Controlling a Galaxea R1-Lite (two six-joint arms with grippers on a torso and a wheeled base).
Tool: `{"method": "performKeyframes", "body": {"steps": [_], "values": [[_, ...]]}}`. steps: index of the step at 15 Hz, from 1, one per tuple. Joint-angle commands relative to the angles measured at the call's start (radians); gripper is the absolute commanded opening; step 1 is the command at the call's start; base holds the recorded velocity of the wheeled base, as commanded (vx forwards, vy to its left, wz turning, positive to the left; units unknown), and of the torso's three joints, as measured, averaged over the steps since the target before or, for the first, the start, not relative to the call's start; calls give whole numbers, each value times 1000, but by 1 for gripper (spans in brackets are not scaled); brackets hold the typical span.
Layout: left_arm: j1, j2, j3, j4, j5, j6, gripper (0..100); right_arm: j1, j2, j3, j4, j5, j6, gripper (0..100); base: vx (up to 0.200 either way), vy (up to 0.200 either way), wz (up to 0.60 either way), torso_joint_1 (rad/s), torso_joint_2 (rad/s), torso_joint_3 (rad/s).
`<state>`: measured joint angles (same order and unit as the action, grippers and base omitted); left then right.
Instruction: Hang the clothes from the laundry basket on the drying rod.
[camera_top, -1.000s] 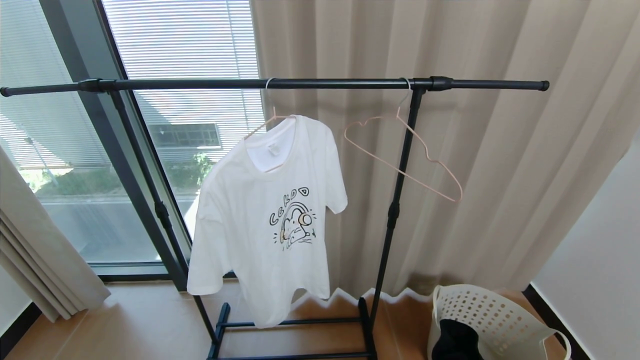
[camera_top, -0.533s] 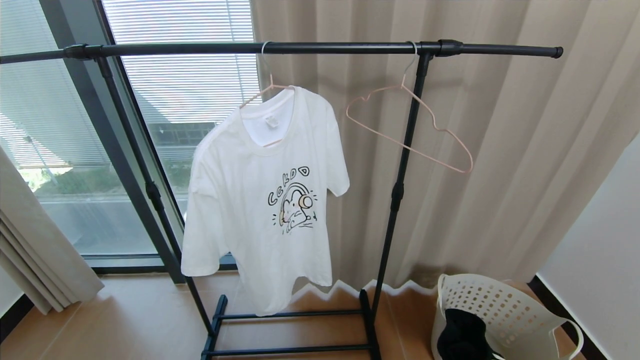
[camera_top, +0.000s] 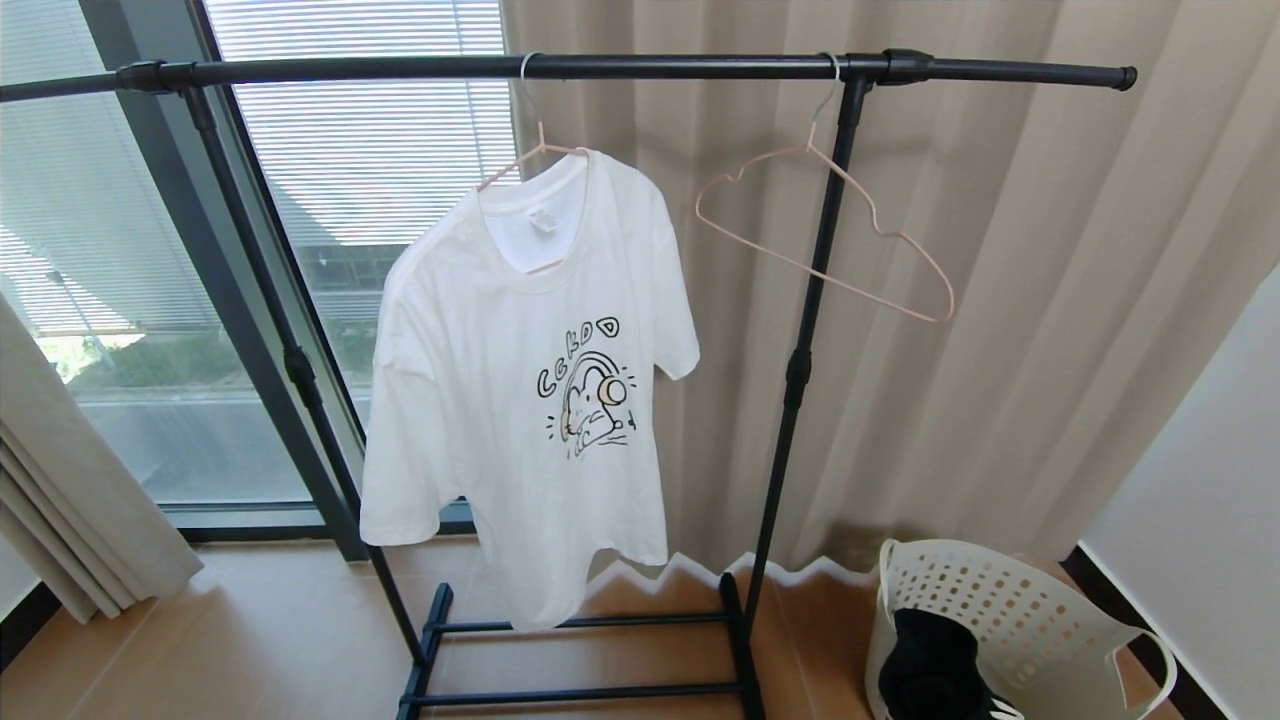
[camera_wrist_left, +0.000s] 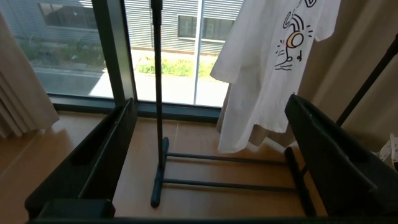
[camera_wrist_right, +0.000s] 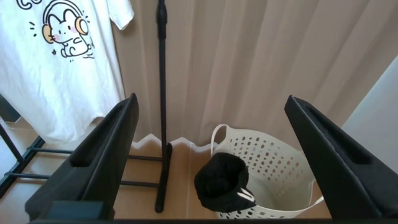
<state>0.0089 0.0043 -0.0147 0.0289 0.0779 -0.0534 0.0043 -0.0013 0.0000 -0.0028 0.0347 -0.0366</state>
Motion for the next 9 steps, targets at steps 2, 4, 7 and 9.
{"method": "performKeyframes", "body": {"steps": [2, 4, 7, 9], "values": [[0, 2, 1, -1, 0, 0, 100, 0, 1, 0, -2, 1, 0, 100, 0, 0, 0, -51, 161, 102], [0, 2, 1, -1, 0, 0, 100, 0, 1, 0, -3, 1, 0, 100, 0, 0, 0, -9, 35, 23], [0, 2, -1, -1, 0, 0, 100, 0, 1, 0, -3, 1, 0, 100, 0, 0, 0, 0, 0, 0], [0, 2, -1, -1, 0, 0, 100, 0, 1, 0, -3, 1, 0, 100, 0, 0, 0, 0, 0, 0]]}}
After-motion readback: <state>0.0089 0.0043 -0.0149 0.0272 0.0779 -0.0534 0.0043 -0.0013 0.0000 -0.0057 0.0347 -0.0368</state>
